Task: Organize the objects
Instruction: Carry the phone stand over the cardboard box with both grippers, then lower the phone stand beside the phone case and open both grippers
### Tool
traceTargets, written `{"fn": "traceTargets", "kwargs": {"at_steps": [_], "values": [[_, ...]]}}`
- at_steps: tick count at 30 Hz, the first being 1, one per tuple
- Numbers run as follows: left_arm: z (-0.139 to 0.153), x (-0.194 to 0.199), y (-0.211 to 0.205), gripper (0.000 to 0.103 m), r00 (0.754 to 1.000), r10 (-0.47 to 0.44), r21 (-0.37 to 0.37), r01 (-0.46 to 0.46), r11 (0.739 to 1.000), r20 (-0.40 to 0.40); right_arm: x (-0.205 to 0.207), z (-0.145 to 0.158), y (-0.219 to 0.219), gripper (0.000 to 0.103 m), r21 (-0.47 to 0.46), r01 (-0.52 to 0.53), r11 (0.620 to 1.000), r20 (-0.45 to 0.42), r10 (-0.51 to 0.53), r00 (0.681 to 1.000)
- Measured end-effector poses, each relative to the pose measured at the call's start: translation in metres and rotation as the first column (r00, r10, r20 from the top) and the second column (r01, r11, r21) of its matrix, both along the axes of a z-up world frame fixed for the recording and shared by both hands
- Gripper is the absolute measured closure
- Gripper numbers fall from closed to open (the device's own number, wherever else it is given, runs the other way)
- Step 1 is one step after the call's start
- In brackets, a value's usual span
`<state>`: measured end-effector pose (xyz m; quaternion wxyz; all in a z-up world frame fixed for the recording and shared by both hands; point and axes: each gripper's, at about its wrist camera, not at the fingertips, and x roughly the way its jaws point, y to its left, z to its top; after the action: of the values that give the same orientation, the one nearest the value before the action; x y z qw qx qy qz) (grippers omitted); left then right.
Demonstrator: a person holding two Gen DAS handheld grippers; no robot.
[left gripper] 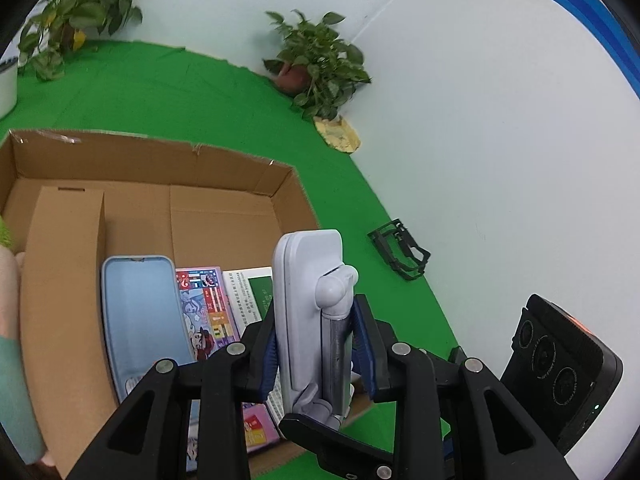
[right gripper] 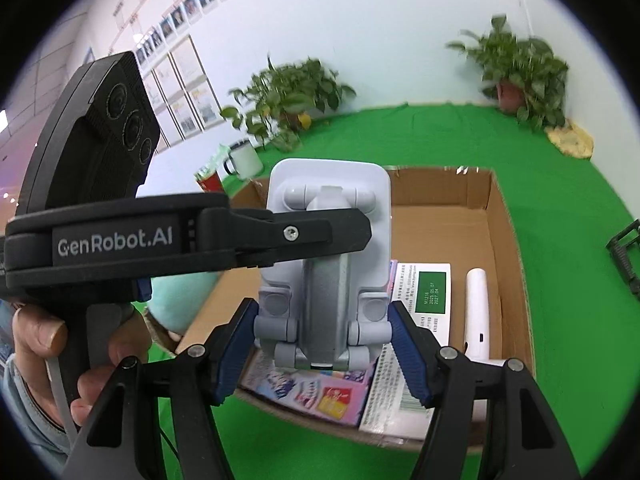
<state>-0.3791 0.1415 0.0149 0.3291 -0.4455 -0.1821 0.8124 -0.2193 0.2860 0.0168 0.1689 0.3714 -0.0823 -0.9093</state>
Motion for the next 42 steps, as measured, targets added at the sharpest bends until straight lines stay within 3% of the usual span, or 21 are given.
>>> {"fn": "traceTargets", "kwargs": {"at_steps": [10, 17, 23, 25, 26, 29, 36, 39, 42], "values": [[-0.070, -0.056, 0.006, 0.074, 0.986, -0.003, 0.014, 0.001, 1.000, 0.169, -0.052, -0.044, 0.014, 0.038, -0.036, -0.003, 0.999, 0.195, 0.010, 0.981], [-0.111, -0.073, 0.008, 0.072, 0.961, 0.002, 0.020, -0.008, 1.000, 0.278, -0.067, -0.065, 0.011, 0.038, 0.048, 0.017, 0.999, 0.286, -0.030, 0.958], [-0.118, -0.082, 0.000, 0.067, 0.944, 0.040, -0.019, -0.035, 0.999, 0.329, -0.072, -0.069, 0.005, 0.037, 0.046, 0.048, 0.998, 0.304, -0.059, 0.951], [-0.111, -0.081, -0.009, 0.065, 0.948, 0.073, -0.063, -0.057, 0.996, 0.310, -0.072, -0.071, 0.002, 0.036, 0.037, 0.052, 0.998, 0.314, -0.061, 0.947], [-0.106, -0.079, -0.014, 0.056, 0.951, 0.084, -0.073, -0.064, 0.995, 0.299, -0.071, -0.071, -0.001, 0.035, 0.041, 0.051, 0.998, 0.311, -0.061, 0.949], [-0.085, -0.066, -0.031, 0.045, 0.966, 0.118, -0.093, -0.099, 0.991, 0.228, -0.069, -0.069, -0.004, 0.031, 0.033, 0.038, 0.999, 0.296, -0.046, 0.954], [-0.038, -0.019, -0.060, 0.043, 0.984, 0.177, -0.205, -0.170, 0.964, 0.016, -0.062, -0.071, -0.007, 0.031, 0.033, 0.043, 0.999, 0.258, -0.050, 0.965], [-0.024, 0.008, -0.070, 0.036, 0.968, 0.229, -0.257, -0.249, 0.934, -0.103, -0.058, -0.071, -0.012, 0.030, 0.055, 0.034, 0.998, 0.243, -0.046, 0.969], [-0.015, 0.044, -0.086, 0.026, 0.919, 0.289, -0.310, -0.367, 0.877, -0.270, -0.046, -0.064, -0.017, 0.028, 0.102, 0.018, 0.995, 0.189, -0.037, 0.981]]}}
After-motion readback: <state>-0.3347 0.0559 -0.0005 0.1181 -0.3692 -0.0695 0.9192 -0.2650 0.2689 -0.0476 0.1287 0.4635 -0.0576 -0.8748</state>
